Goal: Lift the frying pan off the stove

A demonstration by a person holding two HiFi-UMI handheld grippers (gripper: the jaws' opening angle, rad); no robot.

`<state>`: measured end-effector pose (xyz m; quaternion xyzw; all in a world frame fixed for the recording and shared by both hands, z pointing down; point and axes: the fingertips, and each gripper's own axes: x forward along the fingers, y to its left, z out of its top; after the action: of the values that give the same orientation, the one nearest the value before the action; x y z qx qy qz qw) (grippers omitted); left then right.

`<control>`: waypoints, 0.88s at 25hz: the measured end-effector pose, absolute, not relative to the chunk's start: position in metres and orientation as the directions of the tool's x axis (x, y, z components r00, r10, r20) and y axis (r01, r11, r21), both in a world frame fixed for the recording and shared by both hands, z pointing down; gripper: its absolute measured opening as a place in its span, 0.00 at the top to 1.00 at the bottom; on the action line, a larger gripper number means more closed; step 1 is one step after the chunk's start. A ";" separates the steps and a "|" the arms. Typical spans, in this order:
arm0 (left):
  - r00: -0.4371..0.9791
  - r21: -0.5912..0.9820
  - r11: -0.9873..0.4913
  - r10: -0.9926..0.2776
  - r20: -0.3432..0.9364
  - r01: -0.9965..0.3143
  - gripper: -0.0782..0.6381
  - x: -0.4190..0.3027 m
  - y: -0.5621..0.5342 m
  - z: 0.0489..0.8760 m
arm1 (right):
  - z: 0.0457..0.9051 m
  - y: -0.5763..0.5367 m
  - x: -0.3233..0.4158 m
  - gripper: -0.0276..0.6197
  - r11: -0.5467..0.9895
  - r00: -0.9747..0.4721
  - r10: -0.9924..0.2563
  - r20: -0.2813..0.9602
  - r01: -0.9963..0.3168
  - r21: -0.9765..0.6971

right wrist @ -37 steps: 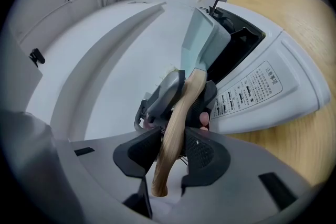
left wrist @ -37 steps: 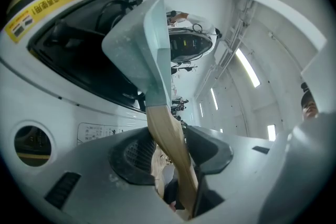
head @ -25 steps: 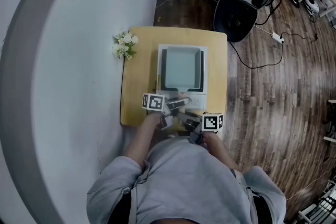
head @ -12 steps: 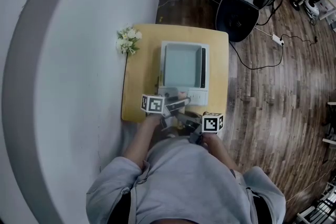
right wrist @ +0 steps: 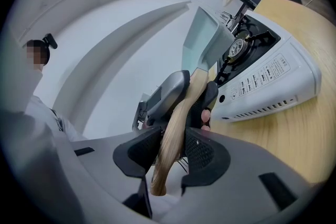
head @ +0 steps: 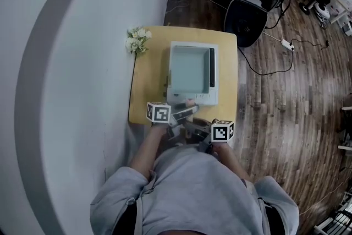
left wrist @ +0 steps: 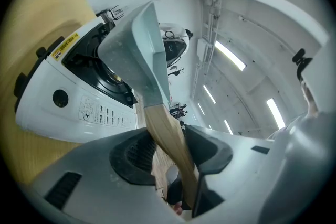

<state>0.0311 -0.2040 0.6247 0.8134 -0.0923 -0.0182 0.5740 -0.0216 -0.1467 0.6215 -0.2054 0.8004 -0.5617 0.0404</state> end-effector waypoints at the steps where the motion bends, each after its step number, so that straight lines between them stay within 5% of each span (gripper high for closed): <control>1: 0.982 0.935 -0.332 -0.173 0.071 -0.126 0.66 0.029 -0.202 0.624 | 0.620 -0.144 -0.023 0.76 0.293 -0.912 -0.375 0.166 -0.287 -0.912; 22: 0.988 0.852 -0.508 -0.146 0.056 -0.123 0.66 0.029 -0.045 0.580 | 0.594 0.011 -0.027 0.75 0.481 -0.908 -0.380 0.177 -0.357 -0.801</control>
<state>0.0293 -0.0449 0.5800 0.8683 -0.0776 -0.0114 0.4899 -0.0273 0.0107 0.5939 -0.2141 0.8604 -0.4623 0.0124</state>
